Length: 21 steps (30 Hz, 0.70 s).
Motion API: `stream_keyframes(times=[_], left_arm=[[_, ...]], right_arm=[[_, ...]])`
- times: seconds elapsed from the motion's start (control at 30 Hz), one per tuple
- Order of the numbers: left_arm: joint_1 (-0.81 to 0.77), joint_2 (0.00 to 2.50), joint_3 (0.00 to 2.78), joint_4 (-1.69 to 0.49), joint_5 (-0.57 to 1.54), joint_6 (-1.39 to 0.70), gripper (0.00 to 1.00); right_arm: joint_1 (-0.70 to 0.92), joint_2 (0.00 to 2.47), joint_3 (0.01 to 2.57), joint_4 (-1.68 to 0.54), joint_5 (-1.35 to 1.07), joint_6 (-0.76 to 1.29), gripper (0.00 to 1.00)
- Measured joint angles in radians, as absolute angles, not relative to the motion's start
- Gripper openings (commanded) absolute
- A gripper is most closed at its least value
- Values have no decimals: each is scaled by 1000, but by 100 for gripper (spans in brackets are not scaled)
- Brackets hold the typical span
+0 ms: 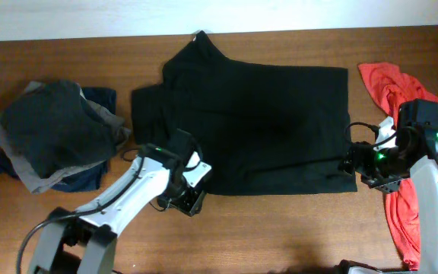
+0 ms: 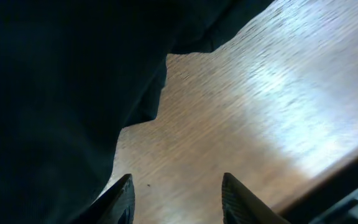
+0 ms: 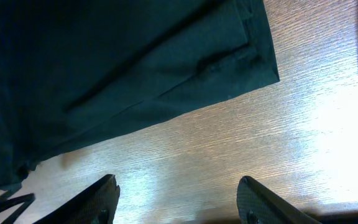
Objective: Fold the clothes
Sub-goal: 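Grasp the shirt's bottom hem corners with both grippers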
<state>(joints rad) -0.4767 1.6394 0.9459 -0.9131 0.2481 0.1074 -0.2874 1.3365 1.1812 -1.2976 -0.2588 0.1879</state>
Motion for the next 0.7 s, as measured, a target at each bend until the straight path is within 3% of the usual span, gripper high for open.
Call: stream_keyframes(times=[0.37, 0.7], left_arm=[[-543, 1727, 946, -796, 121, 107, 52], [-554, 1727, 946, -769, 55, 107, 42]], right_arm=[[-287, 1336, 1181, -1295, -259, 188, 66], [-287, 1336, 1181, -1292, -259, 187, 66]])
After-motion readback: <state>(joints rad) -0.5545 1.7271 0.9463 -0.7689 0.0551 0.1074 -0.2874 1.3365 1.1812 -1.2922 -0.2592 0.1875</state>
